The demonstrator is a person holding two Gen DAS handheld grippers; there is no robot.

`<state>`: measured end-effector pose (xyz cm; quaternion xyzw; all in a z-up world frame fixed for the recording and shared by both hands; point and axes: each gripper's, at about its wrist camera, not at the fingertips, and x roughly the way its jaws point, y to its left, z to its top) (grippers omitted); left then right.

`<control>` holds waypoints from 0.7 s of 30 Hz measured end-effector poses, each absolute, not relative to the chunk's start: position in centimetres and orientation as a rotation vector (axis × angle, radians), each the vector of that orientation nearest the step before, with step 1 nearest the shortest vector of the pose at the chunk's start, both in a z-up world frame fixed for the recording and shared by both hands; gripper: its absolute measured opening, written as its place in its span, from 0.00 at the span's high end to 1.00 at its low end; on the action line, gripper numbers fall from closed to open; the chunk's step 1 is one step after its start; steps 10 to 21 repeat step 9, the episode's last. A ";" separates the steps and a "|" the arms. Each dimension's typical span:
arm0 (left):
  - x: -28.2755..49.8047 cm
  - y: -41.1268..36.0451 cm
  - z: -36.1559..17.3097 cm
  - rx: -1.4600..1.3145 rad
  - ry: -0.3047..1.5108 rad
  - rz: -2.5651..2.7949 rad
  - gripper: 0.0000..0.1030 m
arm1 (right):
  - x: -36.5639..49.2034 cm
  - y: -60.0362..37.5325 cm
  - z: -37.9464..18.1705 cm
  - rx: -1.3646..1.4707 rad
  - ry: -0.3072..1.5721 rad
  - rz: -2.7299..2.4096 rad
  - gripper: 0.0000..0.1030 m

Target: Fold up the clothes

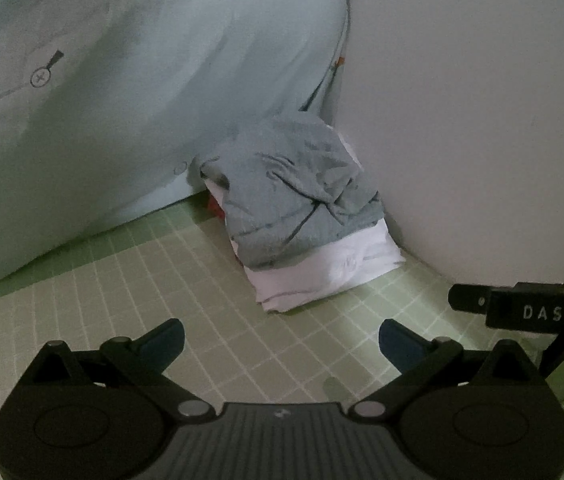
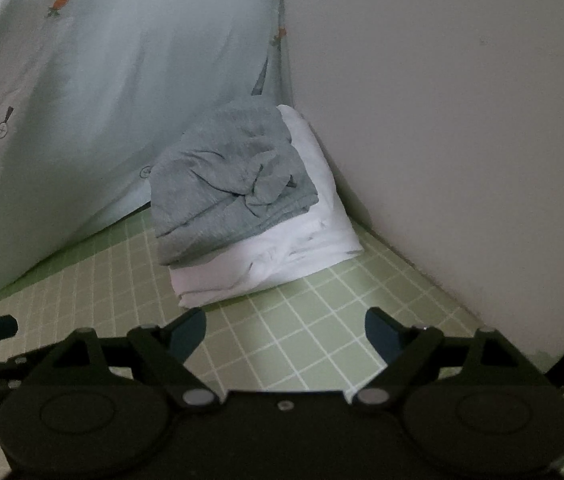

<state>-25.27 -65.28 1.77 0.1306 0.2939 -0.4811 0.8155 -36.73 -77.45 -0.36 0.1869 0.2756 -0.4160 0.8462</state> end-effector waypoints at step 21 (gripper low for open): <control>-25.5 -65.7 2.0 0.289 0.620 -1.039 0.01 | -37.2 -77.6 -0.2 0.395 0.575 -0.880 0.15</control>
